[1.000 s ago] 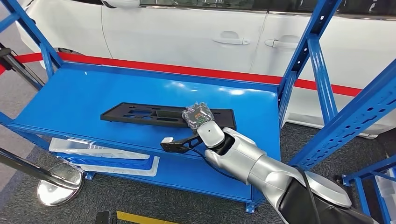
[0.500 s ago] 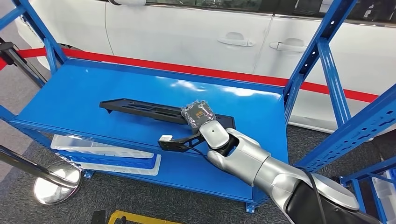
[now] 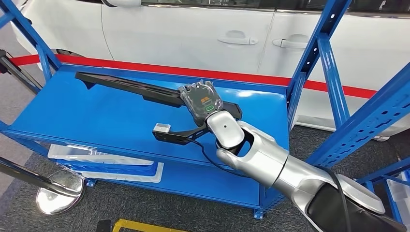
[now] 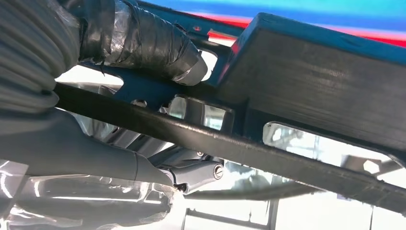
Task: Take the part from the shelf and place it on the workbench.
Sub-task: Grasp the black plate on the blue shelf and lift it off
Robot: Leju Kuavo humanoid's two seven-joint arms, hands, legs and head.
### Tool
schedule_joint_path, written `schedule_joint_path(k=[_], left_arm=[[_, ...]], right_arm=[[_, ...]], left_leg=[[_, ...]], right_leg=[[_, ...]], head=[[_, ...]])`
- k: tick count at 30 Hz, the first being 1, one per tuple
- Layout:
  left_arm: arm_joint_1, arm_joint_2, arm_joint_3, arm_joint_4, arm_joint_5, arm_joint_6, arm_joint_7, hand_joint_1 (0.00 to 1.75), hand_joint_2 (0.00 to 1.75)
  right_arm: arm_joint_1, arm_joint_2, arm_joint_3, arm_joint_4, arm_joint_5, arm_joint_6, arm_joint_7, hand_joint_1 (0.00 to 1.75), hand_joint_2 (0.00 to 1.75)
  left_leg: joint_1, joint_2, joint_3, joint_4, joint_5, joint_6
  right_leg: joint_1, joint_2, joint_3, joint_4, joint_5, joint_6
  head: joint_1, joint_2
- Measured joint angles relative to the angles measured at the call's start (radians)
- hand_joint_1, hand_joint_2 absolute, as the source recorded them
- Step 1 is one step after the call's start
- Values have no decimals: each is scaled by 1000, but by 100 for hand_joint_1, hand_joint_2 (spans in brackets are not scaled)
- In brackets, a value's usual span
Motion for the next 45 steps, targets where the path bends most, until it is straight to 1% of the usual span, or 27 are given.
schedule_joint_path(k=[2,3,6,8,9,11,12,13,14,15,17,18,19,21,23,25,27,28,29,30,32,33,34,37,42,43,45], left_arm=[[-3,0,0,0,1,2,2,0,175],[-4,0,0,0,1,3,2,0,175],[-7,-1,0,0,3,6,6,0,175],[-7,-1,0,0,7,9,14,0,175],[-8,-1,0,0,11,12,20,0,175],[-9,-1,1,0,23,17,38,0,175],[-9,-1,1,0,31,19,49,0,175],[-7,-1,2,0,39,20,61,0,175],[-4,-1,3,0,48,17,72,0,175],[-1,-1,4,0,56,12,83,0,175],[2,-1,7,0,72,-1,102,0,175],[3,0,9,0,80,-6,110,0,175],[4,1,11,1,86,-11,117,0,175],[5,4,18,1,96,-19,130,0,175],[6,9,23,2,101,-32,143,0,175],[7,13,25,2,104,-43,153,0,175],[7,14,25,2,109,-48,161,0,175],[8,14,26,2,111,-47,164,0,175],[8,15,26,2,114,-45,167,0,175],[8,16,27,3,117,-43,171,0,175],[8,19,27,4,120,-35,175,0,175],[7,20,28,4,120,-31,177,0,175],[6,21,29,4,120,-27,178,0,175],[6,22,32,4,120,-17,181,0,175],[8,22,32,5,122,-11,185,0,175],[7,22,32,5,122,-9,188,0,175],[6,23,33,5,126,-5,194,0,175]], right_arm=[[-6,-9,-14,-38,3,0,1,175,175],[-9,-13,-19,-52,4,0,2,175,175],[-12,-23,-30,-84,9,-3,7,175,175],[-13,-31,-36,-99,14,-11,9,175,175],[-13,-36,-41,-105,17,-19,10,175,175],[-14,-43,-47,-114,24,-34,10,175,175],[-14,-46,-49,-118,26,-39,10,175,175],[-12,-50,-50,-122,28,-41,9,175,175],[-11,-52,-50,-127,30,-43,9,175,175],[-10,-54,-51,-133,33,-46,10,175,175],[-11,-58,-57,-151,42,-58,10,175,175],[-11,-59,-61,-163,46,-65,10,175,175],[-12,-60,-64,-174,49,-73,10,175,175],[-13,-63,-68,-193,55,-86,9,175,175],[-12,-65,-71,-207,60,-99,9,175,175],[-12,-66,-74,-221,63,-118,7,175,175],[-10,-67,-77,-232,64,-136,2,175,175],[-7,-68,-78,-236,63,-142,-1,175,175],[-3,-68,-78,-239,61,-147,-6,175,175],[1,-69,-79,-243,55,-153,-11,175,175],[4,-69,-81,-252,39,-166,-23,175,175],[4,-69,-83,-256,32,-172,-27,175,175],[4,-70,-84,-259,27,-177,-30,175,175],[4,-70,-86,-266,20,-179,-37,175,175],[4,-70,-86,-268,18,-177,-43,175,175],[2,-70,-86,-270,15,-176,-47,175,175],[1,-70,-86,-274,9,-170,-56,175,175]], left_leg=[[-3,-1,61,-130,54,7],[-5,-1,78,-168,62,10],[-8,-2,87,-193,57,21],[-3,-1,94,-204,63,31],[-1,0,98,-209,64,37],[-1,0,100,-210,63,43],[-2,0,100,-209,63,45],[-2,0,100,-208,62,46],[-3,0,100,-207,60,46],[-3,-1,101,-205,59,45],[-5,-3,99,-196,52,40],[-7,-4,96,-191,49,36],[-8,-5,93,-188,48,31],[-9,-6,91,-188,48,23],[-8,-5,86,-174,35,13],[-5,-3,50,-93,-13,2],[-2,-3,-9,34,-66,-6],[-1,-3,-29,73,-72,-9],[0,-3,-33,76,-60,-10],[1,-3,-18,40,-30,-10],[0,-3,44,-93,38,-5],[-2,-3,70,-150,56,-1],[-4,-4,84,-183,62,3],[-9,-6,88,-199,62,16],[-6,-5,90,-205,68,24],[-4,-3,92,-209,70,30],[0,-1,93,-214,75,40]], right_leg=[[2,1,2,0,-3,5],[3,2,1,0,-3,9],[5,1,-3,-4,0,23],[6,-1,-9,13,-16,33],[6,-2,-26,51,-39,36],[4,-4,-91,181,-101,40],[3,-4,-124,245,-121,41],[3,-4,-144,279,-124,41],[3,-4,-144,273,-107,41],[3,-4,-124,227,-73,38],[5,-4,-58,88,-9,30],[6,-4,-33,38,6,27],[7,-3,-21,12,9,25],[7,-2,-19,5,7,20],[3,-2,-14,-4,11,12],[-1,-4,-8,-10,13,5],[-1,-4,-8,-10,12,2],[0,-4,-7,-9,11,2],[0,-4,-6,-9,11,1],[-1,-3,-5,-8,10,1],[1,-2,-2,-8,9,4],[2,-1,-3,-8,9,7],[3,-1,-5,-8,9,11],[3,-1,-7,-12,15,25],[3,-2,-9,-6,9,32],[3,-3,-25,30,-16,35],[2,-6,-89,181,-89,43]], head=[[0,0],[1,0],[1,0],[2,0],[4,0],[5,0],[5,0],[6,0],[6,0],[6,0],[6,0],[5,0],[5,0],[4,0],[3,0],[-2,0],[-5,0],[-5,0],[-6,0],[-6,0],[-5,0],[-5,0],[-4,0],[-4,0],[-4,0],[-2,0],[2,0]])
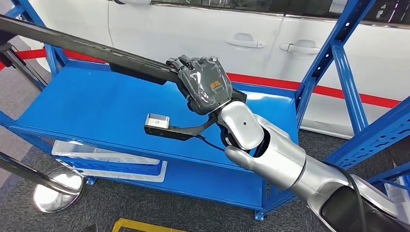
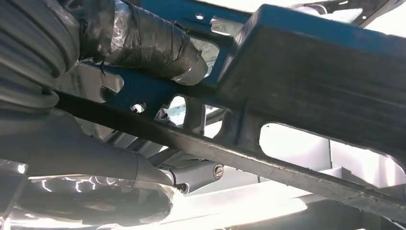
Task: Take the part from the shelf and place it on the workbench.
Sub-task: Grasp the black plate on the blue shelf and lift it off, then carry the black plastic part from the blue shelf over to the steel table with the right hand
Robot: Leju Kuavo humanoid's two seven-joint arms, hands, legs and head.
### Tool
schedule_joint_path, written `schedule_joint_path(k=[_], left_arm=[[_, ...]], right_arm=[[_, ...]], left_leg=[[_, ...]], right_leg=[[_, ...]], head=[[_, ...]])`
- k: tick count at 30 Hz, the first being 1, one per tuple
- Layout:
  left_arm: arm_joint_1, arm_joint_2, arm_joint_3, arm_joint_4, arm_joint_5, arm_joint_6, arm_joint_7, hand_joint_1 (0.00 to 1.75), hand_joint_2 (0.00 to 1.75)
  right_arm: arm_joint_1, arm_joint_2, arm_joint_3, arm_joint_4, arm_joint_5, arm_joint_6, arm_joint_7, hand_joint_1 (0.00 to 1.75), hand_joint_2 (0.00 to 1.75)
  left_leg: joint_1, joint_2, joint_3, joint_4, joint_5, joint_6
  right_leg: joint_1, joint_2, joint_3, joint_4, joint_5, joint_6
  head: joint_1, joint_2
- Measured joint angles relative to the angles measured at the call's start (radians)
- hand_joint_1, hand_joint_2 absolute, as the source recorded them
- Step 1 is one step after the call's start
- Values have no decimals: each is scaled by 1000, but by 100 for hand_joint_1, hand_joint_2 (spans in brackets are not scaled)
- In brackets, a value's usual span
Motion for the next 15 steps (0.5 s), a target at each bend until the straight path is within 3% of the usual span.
schedule_joint_path(k=[1,2,4,6,10,12,15], left_arm=[[0,0,1,0,1,1,2,0,175],[0,1,1,0,3,2,4,0,175],[0,1,1,0,4,2,4,0,175],[-1,1,2,0,4,2,4,0,175],[0,2,4,1,11,11,6,0,175],[0,3,6,2,16,17,7,0,175],[0,4,10,2,22,21,7,0,175]], right_arm=[[0,0,0,-1,-2,3,-2,175,175],[1,0,0,-1,-2,6,-3,175,175],[0,0,0,-3,-2,8,-3,175,175],[-2,1,0,-8,-2,9,-4,175,175],[-4,2,0,-13,-17,15,-15,175,175],[-5,4,0,-17,-25,24,-22,175,175],[-6,8,4,-25,-52,46,-36,175,175]], left_leg=[[0,0,-1,2,0,2],[0,-1,-2,4,0,2],[0,-2,-4,12,-2,-2],[-4,-4,-12,23,-4,-10],[-5,-4,-26,29,-3,-32],[-2,-3,-49,86,-51,-42],[2,-2,-113,264,-148,-55]], right_leg=[[0,0,-21,56,-20,2],[-1,0,-19,62,-11,2],[-1,0,46,-60,46,-4],[2,1,95,-157,73,-11],[2,1,98,-182,85,-32],[-2,-3,94,-188,95,-44],[0,-6,81,-187,104,-50]], head=[[2,0],[2,0],[3,0],[2,0],[2,0],[-3,0],[-6,0]])
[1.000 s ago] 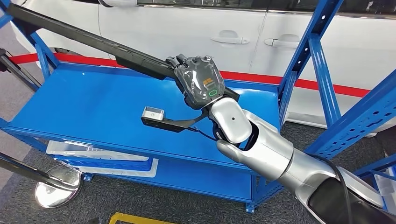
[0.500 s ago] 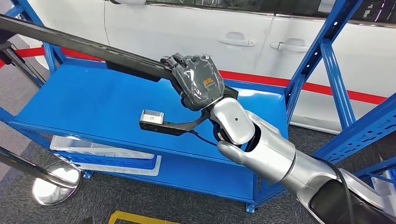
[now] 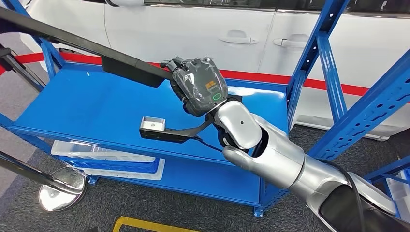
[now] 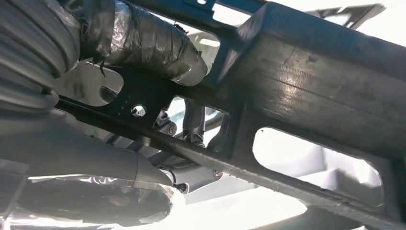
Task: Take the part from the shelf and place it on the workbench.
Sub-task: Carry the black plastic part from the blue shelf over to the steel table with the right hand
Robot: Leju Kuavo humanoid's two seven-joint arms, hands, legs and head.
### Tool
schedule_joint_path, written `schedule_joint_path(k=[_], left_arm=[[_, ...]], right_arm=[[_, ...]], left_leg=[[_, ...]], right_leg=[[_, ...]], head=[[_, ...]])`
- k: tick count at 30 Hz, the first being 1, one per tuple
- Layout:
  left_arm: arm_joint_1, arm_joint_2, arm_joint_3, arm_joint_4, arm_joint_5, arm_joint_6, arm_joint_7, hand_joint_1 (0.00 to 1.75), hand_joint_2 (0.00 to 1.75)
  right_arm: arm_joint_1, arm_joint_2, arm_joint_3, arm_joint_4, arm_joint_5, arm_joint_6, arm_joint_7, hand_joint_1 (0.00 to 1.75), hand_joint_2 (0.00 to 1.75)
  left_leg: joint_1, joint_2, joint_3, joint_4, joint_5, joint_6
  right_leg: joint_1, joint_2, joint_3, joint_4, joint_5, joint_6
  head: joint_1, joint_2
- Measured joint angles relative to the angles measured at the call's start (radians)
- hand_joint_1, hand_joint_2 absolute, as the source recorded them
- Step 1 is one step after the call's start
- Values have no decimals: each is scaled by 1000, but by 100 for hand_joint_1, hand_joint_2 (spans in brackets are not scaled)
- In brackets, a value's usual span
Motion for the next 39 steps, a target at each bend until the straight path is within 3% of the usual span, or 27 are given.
schedule_joint_path(k=[1,2,4,6,10,12,14,15,16,17,18,20,22,25,26,28,30,31,32,33,35,37,39], left_arm=[[0,1,1,0,2,3,1,0,175],[0,1,2,0,4,6,2,0,175],[-1,4,3,0,7,12,6,0,175],[-3,9,5,0,9,14,9,0,175],[-5,14,8,0,13,17,11,0,175],[-5,15,8,0,16,18,12,0,175],[-6,15,8,0,17,19,14,0,175],[-6,15,8,0,19,20,16,0,175],[-5,15,8,0,21,22,18,0,175],[-5,15,8,0,23,25,21,0,175],[-5,15,8,0,24,27,25,0,175],[-5,14,8,0,26,31,33,0,175],[-5,14,8,0,29,33,39,0,175],[-3,14,9,1,35,32,41,0,175],[-2,14,9,1,36,30,41,0,175],[-1,13,9,1,37,27,38,0,175],[-1,13,9,1,36,24,36,0,175],[-1,14,9,2,36,22,35,0,175],[0,16,9,2,36,21,35,0,175],[0,17,9,2,36,20,35,0,175],[-2,21,9,2,38,19,36,0,175],[-4,24,9,2,40,19,39,0,175],[-4,27,10,2,43,20,41,0,175]], right_arm=[[0,1,2,-1,-18,10,-8,175,175],[-1,1,3,-2,-39,20,-19,175,175],[-6,4,6,-4,-90,43,-49,175,175],[-17,12,12,-6,-129,63,-76,175,175],[-28,32,35,-12,-154,92,-100,175,175],[-31,35,47,-16,-174,109,-111,175,175],[-33,35,58,-21,-192,125,-122,175,175],[-32,35,63,-23,-197,131,-126,175,175],[-32,35,69,-26,-200,137,-128,175,175],[-31,35,76,-28,-201,141,-129,175,175],[-32,35,81,-32,-202,145,-129,175,175],[-35,35,89,-42,-204,150,-131,175,175],[-40,35,91,-52,-212,152,-136,175,175],[-46,36,92,-61,-227,154,-142,175,175],[-48,36,92,-63,-231,155,-143,175,175],[-51,35,92,-67,-237,155,-143,175,175],[-52,35,92,-68,-239,156,-143,175,175],[-52,34,92,-68,-240,155,-142,175,175],[-52,33,92,-69,-240,155,-140,175,175],[-52,31,92,-71,-241,155,-137,175,175],[-52,27,92,-76,-243,155,-130,175,175],[-53,23,91,-82,-246,154,-125,175,175],[-55,20,91,-88,-249,154,-122,175,175]], left_leg=[[0,0,-5,25,-6,-1],[0,0,9,13,6,0],[-1,0,85,-108,57,8],[-7,-1,150,-221,86,18],[-10,-1,159,-257,106,38],[-5,2,154,-270,125,53],[-4,4,140,-272,137,61],[-5,4,131,-270,141,62],[-5,5,122,-266,145,61],[-5,5,112,-262,148,60],[-4,4,104,-257,151,58],[-4,3,88,-244,155,52],[-5,3,77,-236,162,42],[-3,2,71,-236,173,22],[-2,2,66,-230,164,17],[1,2,39,-166,103,6],[3,3,-1,-42,22,-3],[4,3,-13,8,2,-6],[4,3,-8,26,3,-8],[4,3,15,7,21,-8],[4,2,106,-124,64,-2],[-1,1,177,-233,79,8],[-8,-1,188,-255,82,20]], right_leg=[[1,-1,-5,2,3,0],[1,-1,-10,4,5,1],[2,-1,-17,7,10,4],[4,0,-21,9,16,11],[4,0,-26,6,25,35],[5,0,-43,47,-19,45],[4,0,-81,159,-103,50],[2,0,-97,218,-135,53],[1,0,-102,254,-149,55],[-1,0,-89,256,-144,56],[-2,0,-58,221,-125,56],[-2,0,29,93,-88,50],[4,1,71,17,-72,41],[7,0,63,5,-57,26],[5,-1,59,1,-49,18],[0,-3,45,-5,-32,5],[1,-4,24,-5,-16,0],[2,-3,13,-4,-9,0],[2,-3,2,-2,-2,0],[2,-3,-8,0,5,2],[1,-3,-22,3,15,8],[2,-3,-28,3,25,18],[2,-4,-30,0,37,31]], head=[[0,0],[0,0],[0,0],[0,0],[1,0],[4,0],[8,0],[9,0],[10,0],[10,0],[10,0],[10,0],[11,0],[14,0],[14,0],[12,0],[10,0],[10,0],[10,0],[10,0],[10,0],[10,0],[10,0]])
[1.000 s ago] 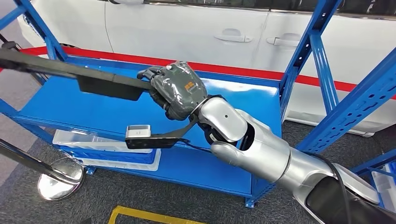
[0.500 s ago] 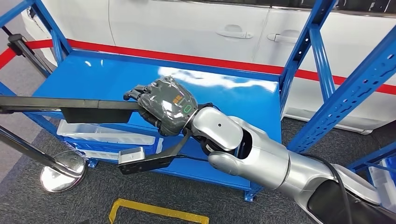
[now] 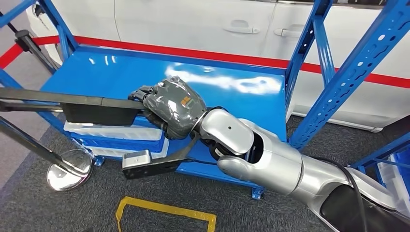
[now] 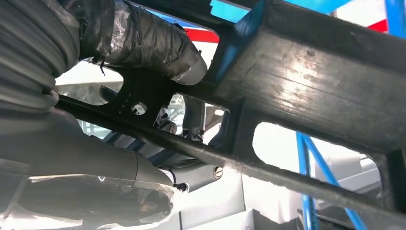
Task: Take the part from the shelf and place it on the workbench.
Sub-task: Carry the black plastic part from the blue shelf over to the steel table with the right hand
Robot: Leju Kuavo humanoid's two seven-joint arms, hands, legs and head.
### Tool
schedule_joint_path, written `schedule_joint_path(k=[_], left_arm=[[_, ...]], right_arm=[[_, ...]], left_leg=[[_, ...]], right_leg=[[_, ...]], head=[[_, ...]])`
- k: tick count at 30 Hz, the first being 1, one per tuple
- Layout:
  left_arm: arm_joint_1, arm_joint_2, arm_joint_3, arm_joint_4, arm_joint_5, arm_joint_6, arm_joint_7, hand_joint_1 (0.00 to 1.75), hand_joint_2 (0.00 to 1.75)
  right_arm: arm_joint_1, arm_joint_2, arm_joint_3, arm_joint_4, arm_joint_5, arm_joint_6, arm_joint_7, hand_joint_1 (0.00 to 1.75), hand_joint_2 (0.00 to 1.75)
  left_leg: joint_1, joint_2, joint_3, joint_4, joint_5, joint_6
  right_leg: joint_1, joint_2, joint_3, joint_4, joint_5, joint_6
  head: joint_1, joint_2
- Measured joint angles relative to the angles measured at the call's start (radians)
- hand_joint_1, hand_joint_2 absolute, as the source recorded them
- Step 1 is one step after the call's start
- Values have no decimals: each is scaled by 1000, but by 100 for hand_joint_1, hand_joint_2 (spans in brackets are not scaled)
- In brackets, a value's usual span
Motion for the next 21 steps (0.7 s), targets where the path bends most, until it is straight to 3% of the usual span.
schedule_joint_path(k=[2,3,6,7,8,9,11,13,14,17,19,21], left_arm=[[0,2,0,0,4,2,3,0,175],[0,2,0,0,5,4,5,0,175],[0,2,1,1,8,6,6,0,175],[0,2,1,1,9,7,6,0,175],[0,2,1,1,10,8,6,0,175],[0,2,1,1,10,9,7,0,175],[0,2,1,1,9,11,9,0,175],[0,2,1,1,8,11,8,0,175],[-1,1,1,1,7,11,4,0,175],[1,1,1,1,6,9,-8,0,175],[2,-2,1,1,5,8,-12,0,175],[2,-3,1,1,5,8,-13,0,175]], right_arm=[[-1,-6,0,-6,-2,-1,4,175,175],[-2,-9,0,-8,-2,-1,5,175,175],[-1,-18,0,-11,-2,-2,7,175,175],[-1,-21,0,-12,-2,-3,7,175,175],[0,-24,0,-12,-2,-3,7,175,175],[1,-26,0,-13,-2,-3,7,175,175],[4,-29,0,-14,-2,-3,8,175,175],[6,-31,0,-15,-1,-3,10,175,175],[6,-32,0,-16,-1,-4,12,175,175],[12,-36,0,-16,-1,-6,15,175,175],[13,-37,0,-15,-1,-7,15,175,175],[14,-37,0,-15,-1,-8,15,175,175]], left_leg=[[4,3,-6,-11,15,15],[6,5,-11,-16,25,24],[7,10,-38,-20,50,40],[6,11,-49,-17,57,40],[6,11,-60,-15,63,40],[6,11,-71,-11,68,38],[6,11,-88,0,75,34],[4,11,-102,10,82,24],[4,11,-106,12,87,19],[5,9,-117,13,93,0],[7,8,-141,64,41,-10],[9,8,-181,182,-44,-18]], right_leg=[[0,1,-5,4,-3,12],[0,1,-14,22,-25,16],[-1,1,-65,182,-151,25],[-2,1,-77,236,-175,27],[-2,1,-76,263,-179,28],[-2,1,-58,256,-164,28],[-1,1,25,145,-118,22],[4,2,96,30,-101,12],[6,2,109,4,-103,8],[5,1,100,-10,-86,-9],[0,-1,86,-18,-68,-25],[0,-2,66,-18,-52,-31]], head=[[-1,0],[1,0],[3,0],[3,0],[3,0],[4,0],[4,0],[3,0],[3,0],[4,0],[2,0],[-1,0]])
